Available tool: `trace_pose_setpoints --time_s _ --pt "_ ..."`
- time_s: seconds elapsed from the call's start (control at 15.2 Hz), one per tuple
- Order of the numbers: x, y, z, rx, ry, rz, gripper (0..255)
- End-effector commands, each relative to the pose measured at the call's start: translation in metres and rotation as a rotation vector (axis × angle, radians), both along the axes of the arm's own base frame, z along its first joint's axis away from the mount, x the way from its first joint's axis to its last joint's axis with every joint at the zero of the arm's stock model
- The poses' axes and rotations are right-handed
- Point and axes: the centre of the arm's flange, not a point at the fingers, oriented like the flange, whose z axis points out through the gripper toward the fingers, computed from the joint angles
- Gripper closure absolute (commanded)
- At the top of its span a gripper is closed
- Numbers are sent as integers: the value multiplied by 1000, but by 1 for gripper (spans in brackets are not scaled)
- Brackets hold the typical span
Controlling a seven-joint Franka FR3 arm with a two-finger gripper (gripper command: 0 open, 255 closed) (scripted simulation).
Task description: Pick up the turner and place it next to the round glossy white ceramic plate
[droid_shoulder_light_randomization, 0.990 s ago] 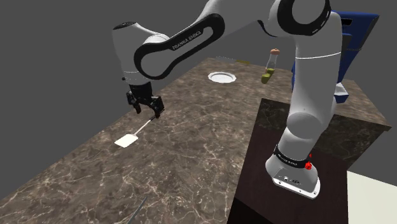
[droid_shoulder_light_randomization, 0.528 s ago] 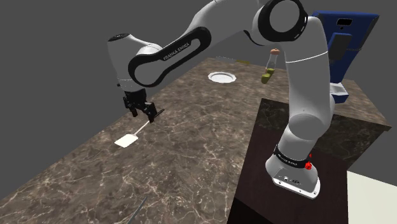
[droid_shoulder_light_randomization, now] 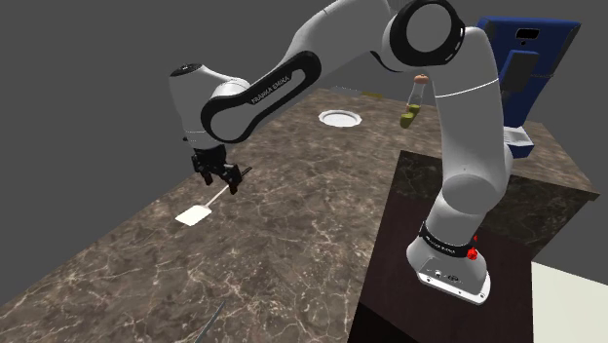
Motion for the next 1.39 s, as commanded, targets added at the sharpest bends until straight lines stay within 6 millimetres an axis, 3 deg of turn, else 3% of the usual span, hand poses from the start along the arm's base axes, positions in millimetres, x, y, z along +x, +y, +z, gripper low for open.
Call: trace_pose_setpoints --time_s 0.0,0.13,0.2,0.79,1.32 --pt "0 0 0 0 0 0 0" --pt "0 0 0 0 0 0 0" --pt "0 0 0 0 0 0 255" --pt "0 0 0 0 0 0 255" --pt "0 0 42 0 0 0 255"
